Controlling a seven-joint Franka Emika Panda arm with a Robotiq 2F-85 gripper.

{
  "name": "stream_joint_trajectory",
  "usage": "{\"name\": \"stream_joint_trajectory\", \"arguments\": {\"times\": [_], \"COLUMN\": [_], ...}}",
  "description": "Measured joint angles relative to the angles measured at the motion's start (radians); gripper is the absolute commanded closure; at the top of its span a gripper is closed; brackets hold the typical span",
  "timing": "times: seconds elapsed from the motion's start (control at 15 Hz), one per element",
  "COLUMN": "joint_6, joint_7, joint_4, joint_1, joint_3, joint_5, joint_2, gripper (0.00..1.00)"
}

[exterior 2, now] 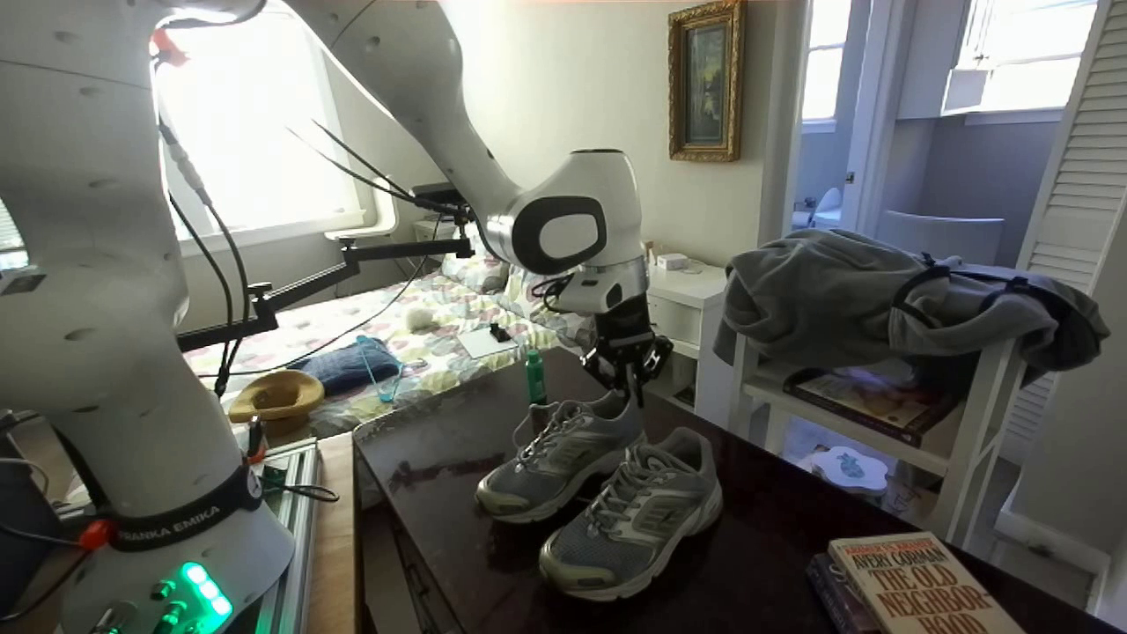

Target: Turn the left shoe to the right

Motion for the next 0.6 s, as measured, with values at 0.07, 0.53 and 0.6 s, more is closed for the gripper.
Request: {"name": "stream_joint_trajectory", "arguments": {"times": [0.07, 0.53, 0.6], "joint_6": [0.0, 0.0, 0.0], "joint_7": [-0.016, -0.12, -0.129], "joint_4": [-0.001, -0.011, -0.011], "joint_1": [-0.002, -0.002, -0.003], "joint_3": [0.004, 0.017, 0.019], "joint_5": [0.002, 0.004, 0.005], "joint_2": [0.0, 0.001, 0.001], "gripper": [0.97, 0.93, 0.61]}}
